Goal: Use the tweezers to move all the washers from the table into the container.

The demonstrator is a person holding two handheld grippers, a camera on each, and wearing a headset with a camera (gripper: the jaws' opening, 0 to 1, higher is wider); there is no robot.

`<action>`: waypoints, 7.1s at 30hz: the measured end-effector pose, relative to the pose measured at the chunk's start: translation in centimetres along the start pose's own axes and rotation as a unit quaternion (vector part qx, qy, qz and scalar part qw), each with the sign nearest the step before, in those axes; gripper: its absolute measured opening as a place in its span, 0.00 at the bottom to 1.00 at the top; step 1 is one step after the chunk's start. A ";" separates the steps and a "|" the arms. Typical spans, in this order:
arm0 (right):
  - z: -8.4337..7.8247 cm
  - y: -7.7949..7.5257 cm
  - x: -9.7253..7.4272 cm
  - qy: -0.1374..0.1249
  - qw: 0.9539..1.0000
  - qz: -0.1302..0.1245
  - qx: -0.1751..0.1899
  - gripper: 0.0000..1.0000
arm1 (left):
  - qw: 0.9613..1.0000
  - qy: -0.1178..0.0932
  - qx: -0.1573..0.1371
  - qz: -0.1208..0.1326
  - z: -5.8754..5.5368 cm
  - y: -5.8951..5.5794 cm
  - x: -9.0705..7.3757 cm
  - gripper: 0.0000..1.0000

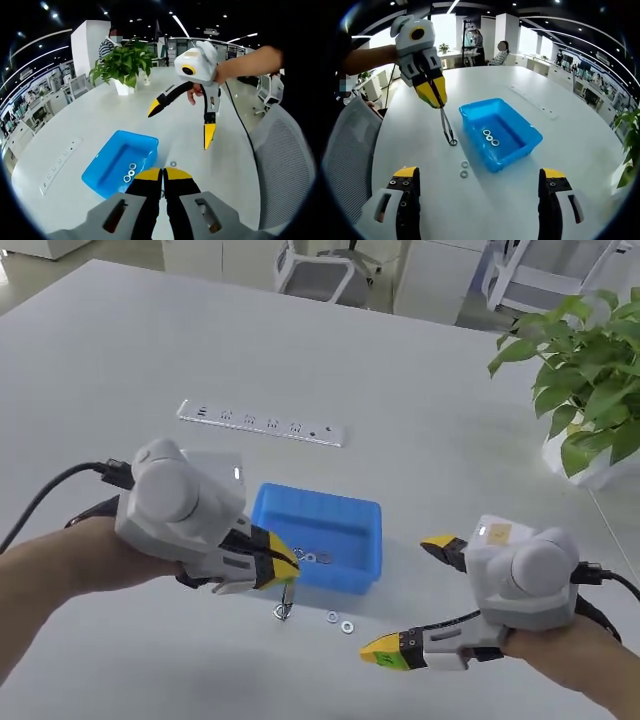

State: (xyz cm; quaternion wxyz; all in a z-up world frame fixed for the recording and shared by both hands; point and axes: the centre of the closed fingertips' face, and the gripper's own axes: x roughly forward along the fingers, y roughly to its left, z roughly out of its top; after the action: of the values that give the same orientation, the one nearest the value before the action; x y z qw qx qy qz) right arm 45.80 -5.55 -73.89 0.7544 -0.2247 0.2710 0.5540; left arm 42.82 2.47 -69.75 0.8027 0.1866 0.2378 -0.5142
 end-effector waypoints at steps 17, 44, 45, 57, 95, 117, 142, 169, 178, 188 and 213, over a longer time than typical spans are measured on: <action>1.3 1.6 1.1 -0.012 0.999 0.034 -0.024 0.86 | 1.000 0.001 -0.001 -0.004 0.1 -0.4 -0.2 0.05; 5.4 5.8 6.3 -0.024 0.974 0.164 -0.157 0.25 | 1.000 0.008 0.013 -0.023 -0.3 -0.3 -0.3 0.05; 5.4 6.0 6.4 -0.023 0.973 0.169 -0.158 0.23 | 1.000 0.008 0.013 -0.023 -0.3 -0.3 -0.3 0.05; 5.2 6.9 7.7 -0.009 0.960 0.209 -0.186 0.10 | 0.999 0.011 0.011 -0.028 -0.4 -0.4 -0.4 0.05; 4.8 7.0 7.8 0.003 0.957 0.211 -0.197 0.06 | 0.999 0.025 0.017 -0.023 -0.7 -0.5 -0.4 0.08; 7.6 7.1 5.1 -0.011 0.957 0.205 -0.206 0.07 | 1.000 -0.017 -0.018 -0.015 -0.9 -1.3 -3.5 0.34; 12.2 3.8 1.6 -0.029 0.956 0.182 -0.229 0.07 | 0.994 -0.046 -0.089 0.038 -1.7 -1.7 -5.8 0.94; 9.8 -3.0 3.7 -0.013 0.969 0.122 -0.215 0.07 | 0.993 -0.047 -0.100 0.038 -1.8 -1.8 -6.0 0.99; 7.9 -4.2 4.8 -0.001 0.973 0.116 -0.199 0.07 | 0.993 -0.046 -0.097 0.040 -1.9 -1.4 -5.6 0.99; 5.8 -4.4 5.6 0.014 0.975 0.122 -0.185 0.07 | 0.994 -0.044 -0.091 0.033 -1.7 -1.2 -4.9 0.99; 3.8 -3.6 6.5 0.024 0.977 0.136 -0.164 0.08 | 0.996 -0.055 -0.041 0.057 1.0 3.7 -1.5 0.60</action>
State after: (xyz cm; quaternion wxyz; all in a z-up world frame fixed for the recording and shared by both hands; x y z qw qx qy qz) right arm 51.41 0.47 -75.19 0.6184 -0.3195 0.2228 0.6826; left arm 45.88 4.51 -67.87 0.8495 0.1380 0.2030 -0.4670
